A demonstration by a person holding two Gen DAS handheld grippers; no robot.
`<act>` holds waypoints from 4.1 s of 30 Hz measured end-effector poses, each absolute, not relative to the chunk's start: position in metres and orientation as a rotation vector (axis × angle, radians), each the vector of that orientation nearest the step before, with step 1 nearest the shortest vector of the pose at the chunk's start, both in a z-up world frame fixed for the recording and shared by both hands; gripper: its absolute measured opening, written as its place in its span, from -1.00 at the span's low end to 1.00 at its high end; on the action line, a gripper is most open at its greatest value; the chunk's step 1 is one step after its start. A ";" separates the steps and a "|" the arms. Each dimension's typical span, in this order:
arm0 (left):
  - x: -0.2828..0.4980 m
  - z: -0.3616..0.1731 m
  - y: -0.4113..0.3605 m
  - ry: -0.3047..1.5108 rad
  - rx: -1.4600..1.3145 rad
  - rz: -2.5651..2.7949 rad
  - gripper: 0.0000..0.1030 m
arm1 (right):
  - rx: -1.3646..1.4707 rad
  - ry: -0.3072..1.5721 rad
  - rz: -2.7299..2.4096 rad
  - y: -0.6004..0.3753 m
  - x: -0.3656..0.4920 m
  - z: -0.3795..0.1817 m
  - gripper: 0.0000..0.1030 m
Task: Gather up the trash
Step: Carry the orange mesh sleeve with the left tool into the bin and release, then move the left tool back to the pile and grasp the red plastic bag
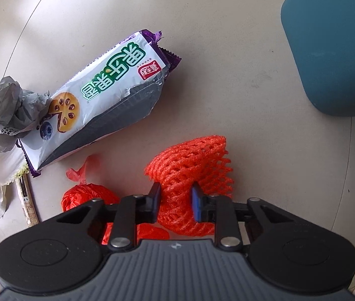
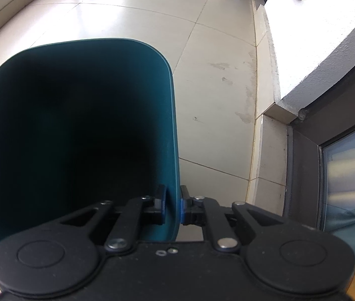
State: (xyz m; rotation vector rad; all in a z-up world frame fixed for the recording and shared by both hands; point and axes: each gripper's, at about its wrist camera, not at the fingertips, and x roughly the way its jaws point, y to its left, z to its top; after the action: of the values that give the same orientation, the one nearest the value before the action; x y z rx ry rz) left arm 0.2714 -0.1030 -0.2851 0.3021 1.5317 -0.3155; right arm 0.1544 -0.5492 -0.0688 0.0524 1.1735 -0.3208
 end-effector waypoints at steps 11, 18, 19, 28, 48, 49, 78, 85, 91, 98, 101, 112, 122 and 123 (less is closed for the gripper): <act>0.287 -0.192 -0.080 1.424 0.211 -0.387 -0.78 | 0.031 1.167 -0.312 -0.549 0.155 -0.068 -0.82; 0.301 -0.072 -0.098 1.223 0.156 -0.465 -0.78 | 0.022 1.151 -0.242 -0.551 0.143 -0.069 -0.86; 0.301 -0.054 -0.104 1.185 0.150 -0.487 -0.78 | 0.023 1.151 -0.234 -0.551 0.142 -0.069 -0.86; 0.288 0.029 -0.173 1.041 0.160 -0.628 -0.78 | 0.000 1.157 -0.163 -0.540 0.127 -0.070 -0.87; 0.248 -0.092 -0.325 1.284 0.460 -0.660 -0.77 | -0.063 1.142 -0.114 -0.527 0.102 -0.061 -0.90; 0.247 -0.094 -0.327 1.291 0.470 -0.658 -0.76 | -0.066 1.140 -0.112 -0.526 0.102 -0.061 -0.90; 0.239 -0.018 -0.223 1.133 0.265 -0.597 0.17 | -0.070 1.145 -0.126 -0.520 0.098 -0.063 -0.90; 0.230 -0.010 -0.166 1.094 0.232 -0.493 0.17 | -0.066 1.145 -0.125 -0.519 0.098 -0.063 -0.90; 0.227 -0.033 -0.128 1.131 0.210 -0.388 0.17 | -0.077 1.148 -0.124 -0.516 0.098 -0.061 -0.90; 0.224 -0.087 -0.068 1.221 0.194 -0.269 0.17 | -0.076 1.158 -0.133 -0.516 0.100 -0.062 -0.90; 0.228 -0.129 -0.038 1.289 0.154 -0.213 0.17 | -0.076 1.161 -0.137 -0.516 0.102 -0.063 -0.90; 0.248 -0.235 -0.003 1.427 0.081 -0.074 0.17 | -0.058 1.188 -0.183 -0.515 0.104 -0.067 -0.90; 0.271 -0.289 0.007 1.516 0.106 0.009 0.17 | -0.012 1.159 -0.249 -0.520 0.098 -0.072 -0.89; 0.272 -0.291 0.007 1.513 0.124 0.013 0.17 | -0.008 1.161 -0.251 -0.519 0.096 -0.073 -0.89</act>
State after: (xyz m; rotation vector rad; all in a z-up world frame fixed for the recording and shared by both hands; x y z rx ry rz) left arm 0.2719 0.0066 -0.2912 0.1241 1.5133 0.0134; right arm 0.0964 -0.5193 -0.0728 -0.0079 1.1610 -0.2508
